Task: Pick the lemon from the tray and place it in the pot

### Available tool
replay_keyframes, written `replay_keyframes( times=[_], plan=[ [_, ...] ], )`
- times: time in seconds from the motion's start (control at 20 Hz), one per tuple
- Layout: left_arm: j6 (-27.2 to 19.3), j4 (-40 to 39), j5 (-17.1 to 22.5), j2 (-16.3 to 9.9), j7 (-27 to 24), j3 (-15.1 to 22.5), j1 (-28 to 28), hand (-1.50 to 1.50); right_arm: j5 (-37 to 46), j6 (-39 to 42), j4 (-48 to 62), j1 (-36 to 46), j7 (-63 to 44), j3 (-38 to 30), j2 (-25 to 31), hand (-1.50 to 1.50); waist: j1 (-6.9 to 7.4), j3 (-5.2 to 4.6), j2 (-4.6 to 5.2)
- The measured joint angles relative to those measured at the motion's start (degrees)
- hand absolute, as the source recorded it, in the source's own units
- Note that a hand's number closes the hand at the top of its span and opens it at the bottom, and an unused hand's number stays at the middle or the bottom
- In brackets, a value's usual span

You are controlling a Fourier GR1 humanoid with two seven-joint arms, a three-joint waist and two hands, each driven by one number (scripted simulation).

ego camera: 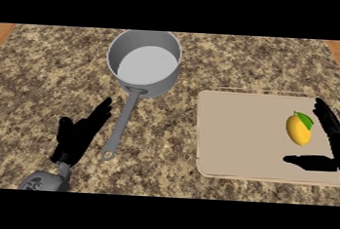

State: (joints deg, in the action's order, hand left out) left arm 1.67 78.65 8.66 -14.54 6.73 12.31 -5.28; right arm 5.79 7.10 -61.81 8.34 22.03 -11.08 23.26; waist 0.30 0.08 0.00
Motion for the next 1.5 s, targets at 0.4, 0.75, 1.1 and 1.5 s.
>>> replay_keyframes(
  times=[0.4,0.75,1.1,1.5],
  plan=[
    [2.05,-0.81,-1.07,1.08,0.43,-1.91,-0.53,0.0,4.99,-2.76,15.34,6.8,11.9,0.34,0.11,1.5,0.16,-0.69,-0.27],
    [2.28,-0.09,-2.41,2.04,0.61,-2.24,-0.09,0.0,4.24,-1.2,21.73,9.14,19.27,-0.72,-0.12,1.5,0.22,-1.42,-0.64],
    [2.33,-0.07,-3.06,2.63,0.7,-2.46,-0.18,0.0,4.77,1.33,24.96,11.56,24.05,0.24,-0.57,1.5,0.15,-1.67,-0.62],
    [2.99,0.18,-3.03,2.56,1.37,-2.43,-0.43,0.0,7.06,8.73,26.99,16.78,22.11,5.24,-2.97,1.5,0.11,-1.6,-0.44]
  ],
)
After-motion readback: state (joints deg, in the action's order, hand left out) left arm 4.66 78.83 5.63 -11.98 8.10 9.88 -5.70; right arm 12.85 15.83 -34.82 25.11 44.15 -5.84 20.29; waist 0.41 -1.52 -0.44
